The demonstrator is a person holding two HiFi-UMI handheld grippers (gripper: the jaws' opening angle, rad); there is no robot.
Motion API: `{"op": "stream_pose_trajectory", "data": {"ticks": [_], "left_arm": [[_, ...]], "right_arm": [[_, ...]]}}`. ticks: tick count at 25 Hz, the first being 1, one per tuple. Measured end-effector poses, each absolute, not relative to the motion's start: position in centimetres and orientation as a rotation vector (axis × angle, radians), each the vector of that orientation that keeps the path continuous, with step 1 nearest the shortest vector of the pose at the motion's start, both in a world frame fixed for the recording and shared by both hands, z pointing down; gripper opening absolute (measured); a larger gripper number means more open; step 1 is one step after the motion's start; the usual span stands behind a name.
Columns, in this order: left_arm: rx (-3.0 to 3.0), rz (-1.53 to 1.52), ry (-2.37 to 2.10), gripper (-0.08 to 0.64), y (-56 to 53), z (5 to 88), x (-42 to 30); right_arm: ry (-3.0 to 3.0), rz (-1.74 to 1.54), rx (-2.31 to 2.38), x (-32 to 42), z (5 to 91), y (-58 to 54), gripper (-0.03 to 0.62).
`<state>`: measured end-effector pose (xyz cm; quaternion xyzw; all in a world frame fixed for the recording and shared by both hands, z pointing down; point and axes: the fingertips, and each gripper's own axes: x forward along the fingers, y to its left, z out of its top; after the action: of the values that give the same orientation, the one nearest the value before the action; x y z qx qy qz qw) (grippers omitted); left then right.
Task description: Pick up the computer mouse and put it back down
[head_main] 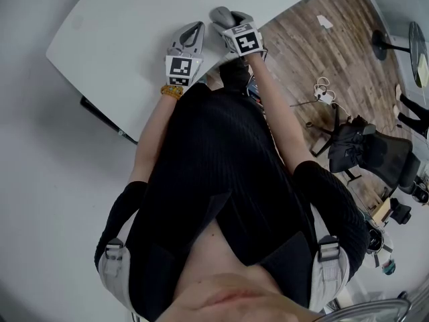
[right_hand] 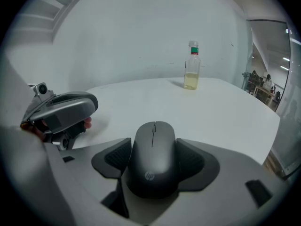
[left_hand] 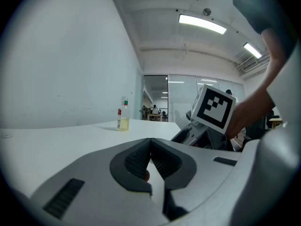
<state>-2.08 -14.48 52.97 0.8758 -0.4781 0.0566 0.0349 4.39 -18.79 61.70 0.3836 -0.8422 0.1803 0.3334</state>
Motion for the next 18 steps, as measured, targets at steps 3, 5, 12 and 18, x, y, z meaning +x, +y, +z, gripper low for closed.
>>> {"op": "stream_pose_trajectory", "data": {"ticks": [3, 5, 12, 18], "left_arm": [[2.691, 0.176, -1.469, 0.012, -14.6, 53.0, -1.9], [2.691, 0.177, -1.468, 0.012, -14.9, 52.9, -1.8], [2.693, 0.171, -1.467, 0.013, -14.5, 53.2, -2.0], [2.694, 0.173, -1.467, 0.014, -14.6, 53.3, -2.2]], "right_arm": [[-2.198, 0.486, 0.988, 4.4, 61.4, -18.6, 0.281], [-2.199, 0.487, 0.987, 4.5, 61.2, -18.8, 0.279], [-2.209, 0.458, 0.994, 4.3, 61.5, -18.5, 0.281], [-2.262, 0.403, 1.044, 4.3, 59.7, -18.8, 0.281]]}}
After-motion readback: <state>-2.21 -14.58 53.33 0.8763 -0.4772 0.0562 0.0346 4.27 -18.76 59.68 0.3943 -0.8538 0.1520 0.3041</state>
